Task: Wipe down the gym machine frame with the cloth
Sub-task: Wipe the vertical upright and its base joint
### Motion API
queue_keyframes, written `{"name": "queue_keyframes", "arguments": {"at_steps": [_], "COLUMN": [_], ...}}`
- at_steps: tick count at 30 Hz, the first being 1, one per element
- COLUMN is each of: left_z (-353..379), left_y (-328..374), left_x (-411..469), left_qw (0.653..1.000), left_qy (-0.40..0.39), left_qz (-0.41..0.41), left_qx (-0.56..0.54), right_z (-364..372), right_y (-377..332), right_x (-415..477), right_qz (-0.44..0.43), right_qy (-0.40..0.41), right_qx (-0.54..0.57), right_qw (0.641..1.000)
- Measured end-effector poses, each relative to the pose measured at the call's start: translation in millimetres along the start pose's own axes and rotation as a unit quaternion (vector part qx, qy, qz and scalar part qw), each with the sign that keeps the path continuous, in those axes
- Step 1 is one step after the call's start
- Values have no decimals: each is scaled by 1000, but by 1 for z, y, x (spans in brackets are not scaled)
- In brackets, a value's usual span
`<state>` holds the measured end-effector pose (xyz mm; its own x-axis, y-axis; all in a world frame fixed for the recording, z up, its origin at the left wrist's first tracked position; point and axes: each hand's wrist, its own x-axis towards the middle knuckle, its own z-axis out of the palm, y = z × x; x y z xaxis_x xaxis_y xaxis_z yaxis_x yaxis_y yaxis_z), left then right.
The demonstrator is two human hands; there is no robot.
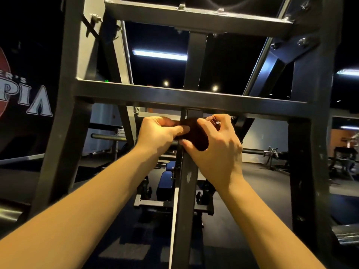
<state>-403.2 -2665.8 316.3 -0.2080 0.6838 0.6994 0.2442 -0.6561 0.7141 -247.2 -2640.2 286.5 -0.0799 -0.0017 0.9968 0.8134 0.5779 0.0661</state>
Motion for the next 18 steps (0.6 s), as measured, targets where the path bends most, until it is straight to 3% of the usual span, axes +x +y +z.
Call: {"name": "queue_keyframes", "arguments": {"at_steps": [5, 9, 12, 18], "left_z": [-14, -25, -31, -27], "left_y": [-1, -8, -12, -29], "left_x": [3, -11, -17, -12], "left_qw": [997, 991, 994, 994], "left_qy": [-67, -114, -86, -66], "left_qz": [-45, -16, 2, -25], "left_qx": [-4, 68, 72, 89], "right_z": [8, 3, -3, 9], "right_y": [-2, -7, -5, -2], "right_x": [-4, -47, -46, 25], "right_qz": [-11, -33, -59, -39], "right_qy": [32, -18, -45, 16], "right_qx": [-15, 3, -2, -7], "right_qw": [999, 999, 997, 999]}}
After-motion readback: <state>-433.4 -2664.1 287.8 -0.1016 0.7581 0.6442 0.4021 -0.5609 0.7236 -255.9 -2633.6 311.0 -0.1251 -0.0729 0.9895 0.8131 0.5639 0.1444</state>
